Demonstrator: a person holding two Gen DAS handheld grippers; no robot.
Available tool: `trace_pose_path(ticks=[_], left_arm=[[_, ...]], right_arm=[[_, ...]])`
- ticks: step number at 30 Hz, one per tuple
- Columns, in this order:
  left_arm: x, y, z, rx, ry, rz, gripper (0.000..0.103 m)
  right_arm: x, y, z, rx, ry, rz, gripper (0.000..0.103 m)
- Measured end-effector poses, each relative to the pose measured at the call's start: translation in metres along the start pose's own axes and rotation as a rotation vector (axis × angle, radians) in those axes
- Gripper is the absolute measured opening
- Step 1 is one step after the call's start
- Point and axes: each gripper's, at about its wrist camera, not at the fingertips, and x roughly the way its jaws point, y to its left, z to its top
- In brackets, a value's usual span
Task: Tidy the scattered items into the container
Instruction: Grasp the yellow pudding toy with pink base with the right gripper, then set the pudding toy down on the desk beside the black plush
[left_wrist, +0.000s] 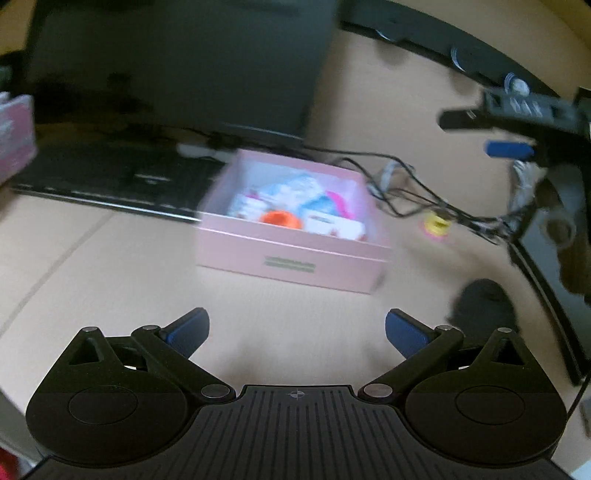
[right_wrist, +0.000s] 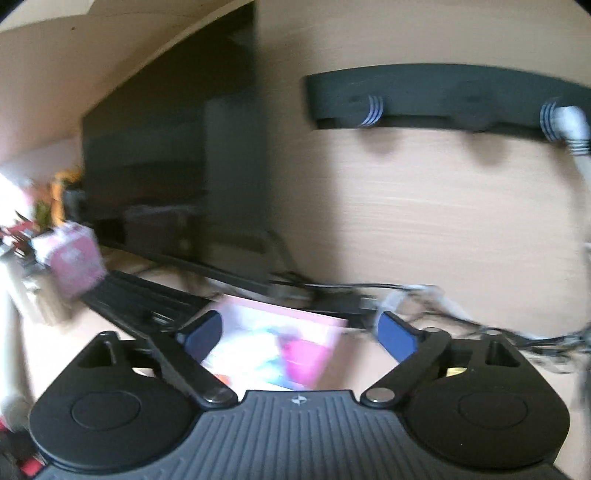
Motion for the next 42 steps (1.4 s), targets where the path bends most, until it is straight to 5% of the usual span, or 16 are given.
trace_pose_path(ticks=[5,9,13,18,22,23,29,33,39,42], left_arm=[[0.008,-0.023,-0.001,0.024,0.055,-0.052,0.103],[0.007,-0.035,-0.005,0.04,0.078,-0.029,0.103],[-0.001,-0.034,-0.01,0.034,0.092,0.049,0.103],[-0.024,-0.02,-0.023,-0.013,0.083,0.171,0.103],[-0.038,-0.007,-0.03,-0.055,0.078,0.238,0.103],[-0.04,-0.004,-0.031,-0.064,0.079,0.245,0.103],[-0.036,-0.006,-0.028,-0.044,0.082,0.192,0.103],[-0.02,-0.019,-0.023,0.038,0.102,0.15,0.103],[0.006,-0.037,-0.033,0.21,0.17,0.106,0.103],[0.009,-0.042,-0.038,0.255,0.179,0.07,0.103]], right_arm=[[-0.011,-0.06,-0.021,-0.012,0.061,-0.116,0.103],[0.021,-0.102,-0.028,0.057,0.103,-0.178,0.101],[0.078,-0.135,-0.028,0.172,0.174,-0.204,0.081],[0.143,-0.153,-0.037,0.155,0.267,-0.223,0.07],[0.175,-0.155,-0.047,0.157,0.333,-0.221,0.038],[0.176,-0.153,-0.049,0.157,0.334,-0.228,0.038],[0.106,-0.131,-0.041,0.247,0.21,-0.195,0.038],[0.041,-0.087,-0.043,0.19,0.165,-0.075,0.038],[-0.007,-0.001,-0.091,0.064,0.318,0.184,0.038],[-0.011,0.026,-0.114,0.018,0.341,0.177,0.039]])
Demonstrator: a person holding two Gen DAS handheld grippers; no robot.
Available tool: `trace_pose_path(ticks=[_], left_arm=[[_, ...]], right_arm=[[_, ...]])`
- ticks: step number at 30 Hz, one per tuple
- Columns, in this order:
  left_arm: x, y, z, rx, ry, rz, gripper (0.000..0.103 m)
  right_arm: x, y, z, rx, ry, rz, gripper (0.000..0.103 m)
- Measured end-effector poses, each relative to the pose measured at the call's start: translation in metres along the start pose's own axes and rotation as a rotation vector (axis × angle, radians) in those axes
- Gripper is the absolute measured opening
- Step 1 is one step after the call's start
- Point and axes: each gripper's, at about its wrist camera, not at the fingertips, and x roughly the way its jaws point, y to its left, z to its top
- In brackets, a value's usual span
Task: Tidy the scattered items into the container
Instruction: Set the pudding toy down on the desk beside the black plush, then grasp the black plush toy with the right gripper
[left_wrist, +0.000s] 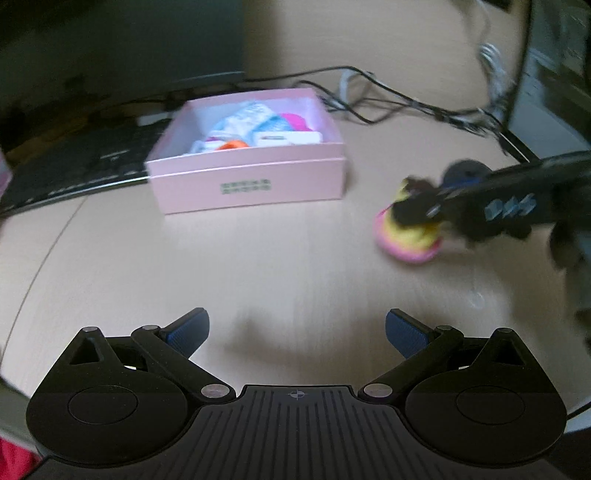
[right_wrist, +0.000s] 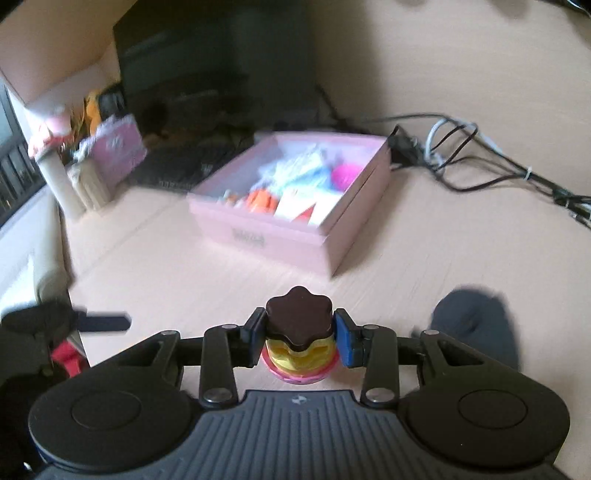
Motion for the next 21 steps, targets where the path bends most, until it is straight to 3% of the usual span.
trace_pose_path(ticks=[2,3,6,9,15,19,21], left_arm=[[0.002,-0.003,0.0,0.022,-0.001,-0.015,0.103],[0.003,-0.003,0.0,0.028,-0.003,-0.022,0.103],[0.005,-0.004,0.001,0.031,-0.006,-0.038,0.103],[0.005,-0.004,0.0,0.028,-0.007,-0.052,0.103],[0.0,0.001,-0.002,-0.012,-0.021,-0.056,0.103],[-0.006,0.003,-0.005,-0.033,-0.021,-0.047,0.103],[-0.009,0.005,-0.006,-0.041,-0.023,-0.038,0.103]], right_arm=[[-0.002,0.007,-0.007,0.018,-0.002,-0.004,0.048],[-0.007,0.012,-0.012,0.012,-0.014,0.001,0.057],[-0.031,0.015,-0.023,-0.017,-0.071,-0.048,0.062],[-0.054,-0.008,-0.028,0.082,-0.114,-0.122,0.074],[-0.076,-0.078,-0.035,0.325,-0.165,-0.264,0.076],[-0.071,-0.08,-0.03,0.267,-0.192,-0.354,0.077],[-0.068,-0.079,-0.03,0.243,-0.187,-0.349,0.077]])
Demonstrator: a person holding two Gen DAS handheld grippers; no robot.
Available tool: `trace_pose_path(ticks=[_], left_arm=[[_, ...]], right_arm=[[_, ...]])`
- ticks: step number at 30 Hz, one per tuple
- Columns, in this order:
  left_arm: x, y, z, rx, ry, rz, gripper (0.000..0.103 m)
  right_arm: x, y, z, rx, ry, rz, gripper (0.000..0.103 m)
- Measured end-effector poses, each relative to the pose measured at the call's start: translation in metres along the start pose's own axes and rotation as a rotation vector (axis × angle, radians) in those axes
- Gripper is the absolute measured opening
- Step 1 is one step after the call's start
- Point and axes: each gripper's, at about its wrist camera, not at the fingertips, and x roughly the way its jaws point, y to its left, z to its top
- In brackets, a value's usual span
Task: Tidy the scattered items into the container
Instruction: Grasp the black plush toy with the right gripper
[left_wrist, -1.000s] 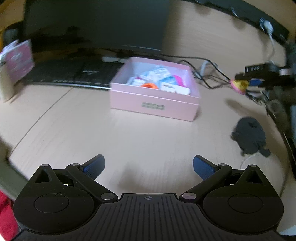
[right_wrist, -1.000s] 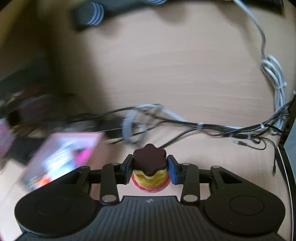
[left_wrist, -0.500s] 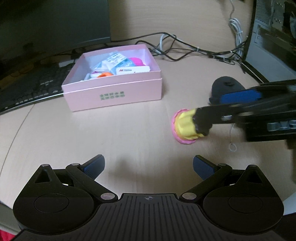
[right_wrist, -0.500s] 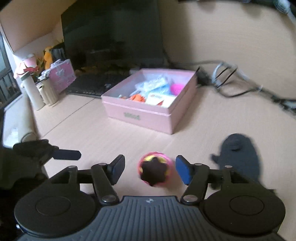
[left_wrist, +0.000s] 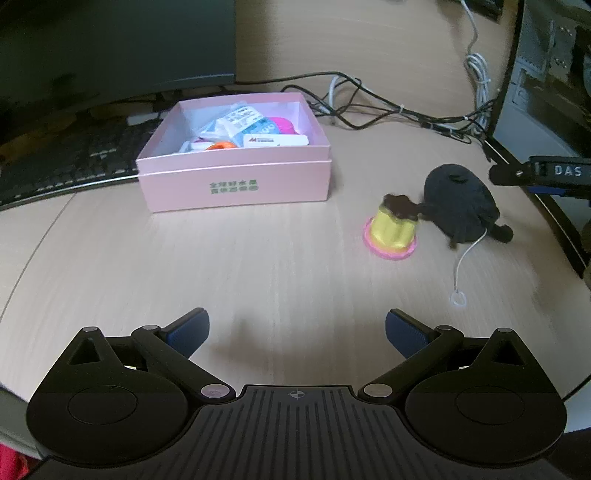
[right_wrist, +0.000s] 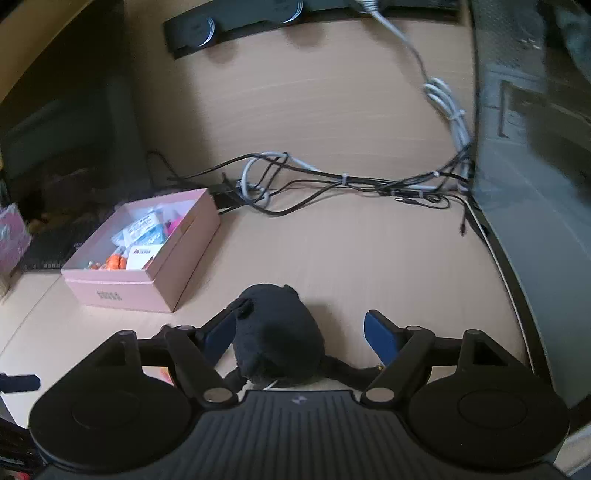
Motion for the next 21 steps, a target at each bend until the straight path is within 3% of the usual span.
trace_pose_path(ticks=[9,12,14,16,21], left_arm=[[-0.002,0.006,-0.002,-0.031,0.011,0.042,0.103],[-0.002,0.005,-0.002,-0.029,0.019,0.042,0.103],[-0.001,0.003,-0.003,-0.023,0.021,0.038,0.103],[-0.001,0.001,-0.003,-0.021,0.022,0.036,0.103],[0.0,0.0,-0.003,-0.027,0.03,0.032,0.103]], right_arm=[[0.034,0.032,-0.012,-0.27,0.029,-0.043,0.08],[0.046,0.031,-0.015,-0.278,0.05,-0.05,0.079],[0.05,0.032,-0.015,-0.288,0.065,-0.036,0.064],[0.048,0.032,-0.013,-0.279,0.071,-0.027,0.061],[0.032,0.011,-0.006,-0.098,0.104,0.049,0.06]])
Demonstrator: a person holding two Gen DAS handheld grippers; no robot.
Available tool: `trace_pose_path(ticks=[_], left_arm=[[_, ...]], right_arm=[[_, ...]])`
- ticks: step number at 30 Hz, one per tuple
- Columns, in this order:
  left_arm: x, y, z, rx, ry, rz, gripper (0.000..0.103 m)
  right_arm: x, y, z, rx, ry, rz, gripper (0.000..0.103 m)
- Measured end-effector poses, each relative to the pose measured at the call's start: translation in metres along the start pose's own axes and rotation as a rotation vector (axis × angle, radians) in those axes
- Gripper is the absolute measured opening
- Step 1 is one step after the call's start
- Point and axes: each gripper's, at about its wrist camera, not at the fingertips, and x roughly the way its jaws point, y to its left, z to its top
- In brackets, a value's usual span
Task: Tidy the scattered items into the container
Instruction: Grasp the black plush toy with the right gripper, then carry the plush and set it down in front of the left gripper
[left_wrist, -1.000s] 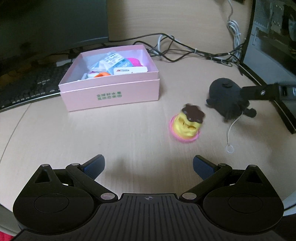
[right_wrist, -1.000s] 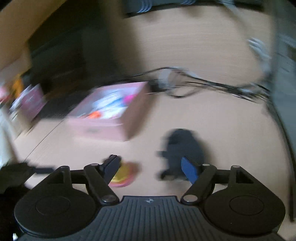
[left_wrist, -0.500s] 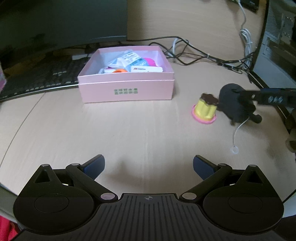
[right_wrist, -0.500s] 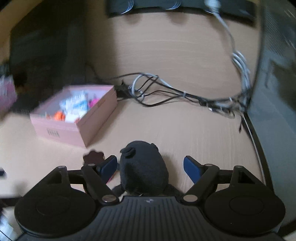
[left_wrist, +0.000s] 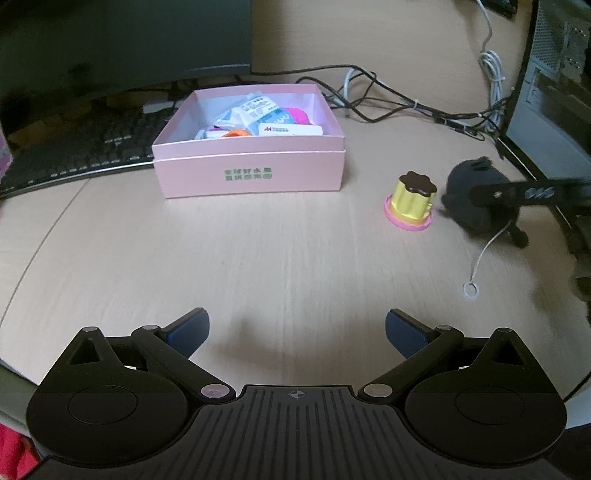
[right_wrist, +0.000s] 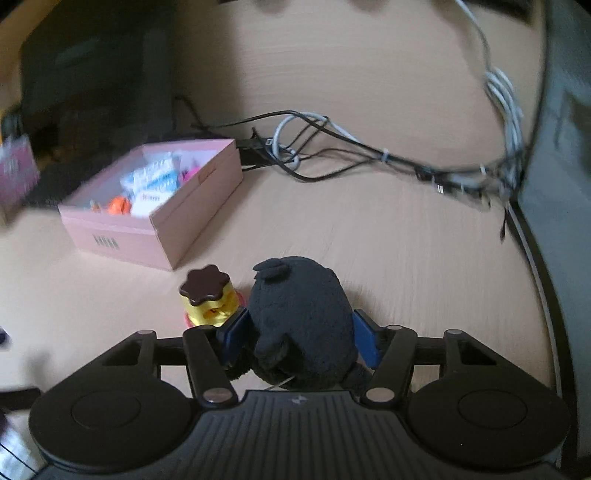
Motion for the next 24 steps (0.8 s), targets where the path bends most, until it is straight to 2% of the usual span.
trace_pose_path(ticks=[5,9,12,15,19,22,23,24], left_arm=[[0.001,-0.007,0.003,0.033,-0.003,-0.019,0.103],[-0.005,-0.012,0.003,0.076,-0.024,-0.05,0.103],[-0.01,-0.011,0.001,0.094,-0.033,-0.056,0.103],[-0.011,-0.007,-0.003,0.091,-0.023,-0.038,0.103],[-0.014,0.007,-0.007,0.052,-0.012,-0.011,0.103],[-0.014,0.015,-0.01,0.03,0.0,0.001,0.103],[-0.014,0.017,-0.011,0.025,0.003,0.001,0.103],[-0.013,0.018,-0.012,0.019,0.007,0.0,0.103]], right_arm=[[-0.027,-0.014,0.002,0.19,0.014,0.186,0.06],[-0.041,0.0,0.006,0.217,0.014,0.297,0.06],[-0.039,0.027,0.009,0.157,0.017,0.363,0.06],[-0.024,0.066,0.009,0.041,0.008,0.372,0.06],[0.0,0.115,0.002,-0.134,-0.027,0.291,0.061],[0.011,0.133,-0.005,-0.194,0.002,0.279,0.064],[0.009,0.132,-0.007,-0.186,0.014,0.306,0.068],[0.006,0.131,-0.007,-0.174,0.02,0.335,0.08]])
